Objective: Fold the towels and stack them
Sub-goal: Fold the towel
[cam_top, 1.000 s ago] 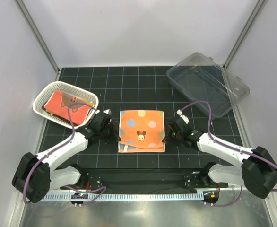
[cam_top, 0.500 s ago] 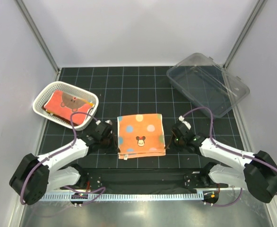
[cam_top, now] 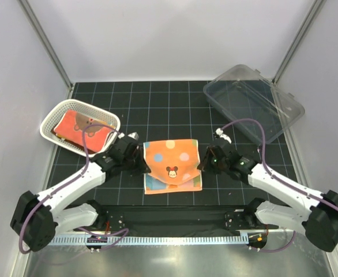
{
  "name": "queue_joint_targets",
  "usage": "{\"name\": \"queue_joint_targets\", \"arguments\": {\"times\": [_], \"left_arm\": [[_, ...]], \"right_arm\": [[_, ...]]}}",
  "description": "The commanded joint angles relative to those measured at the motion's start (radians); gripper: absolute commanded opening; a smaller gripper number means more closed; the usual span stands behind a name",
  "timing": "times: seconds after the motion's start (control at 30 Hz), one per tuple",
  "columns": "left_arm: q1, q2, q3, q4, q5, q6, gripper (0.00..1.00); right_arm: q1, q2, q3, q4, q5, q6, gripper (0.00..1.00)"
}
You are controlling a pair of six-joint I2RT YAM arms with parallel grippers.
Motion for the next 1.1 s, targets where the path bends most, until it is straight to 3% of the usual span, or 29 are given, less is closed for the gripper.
{"name": "queue_joint_targets", "arguments": {"times": [0.0,0.27,0.5,0.73,0.8,0.83,0.93,0.97,1.0,1.07], "left_arm": [[-0.02,-0.082,0.011,-0.086,0.001,-0.007,0.0],[-0.049,-0.183,-0.286,0.079,0.028,-0.102,0.0],[-0.049,-0.105,-0.299,0.088,-0.004,-0.071,0.0],[-0.049,-0.119,-0.307,0.121,0.065,-0.061,0.0],[-0.049,-0.13,-0.303,0.121,0.1,-0.061,0.02],[-0.049,-0.145,-0.299,0.115,0.106,-0.061,0.04],[-0.049,-0.177,-0.258,0.04,0.116,-0.054,0.34],[-0.049,-0.203,-0.244,-0.009,0.107,-0.05,0.48],[-0.049,-0.215,-0.233,-0.017,0.1,-0.054,0.54],[-0.049,-0.232,-0.196,-0.033,0.082,-0.067,0.65]], "right_arm": [[0.004,-0.073,-0.002,-0.078,-0.007,-0.019,0.01],[0.004,-0.133,-0.234,0.087,-0.078,0.049,0.01],[0.004,-0.064,-0.292,0.149,-0.058,0.044,0.01],[0.004,-0.091,-0.283,0.132,-0.058,0.041,0.01],[0.004,-0.097,-0.251,0.103,-0.017,0.034,0.08],[0.004,-0.099,-0.237,0.071,0.001,0.032,0.14],[0.004,-0.091,-0.161,0.01,0.046,0.011,0.3],[0.004,-0.075,-0.115,0.0,0.054,0.001,0.34],[0.004,-0.062,-0.087,-0.009,0.066,-0.037,0.45],[-0.001,0.006,0.003,-0.018,0.091,-0.083,0.54]]}}
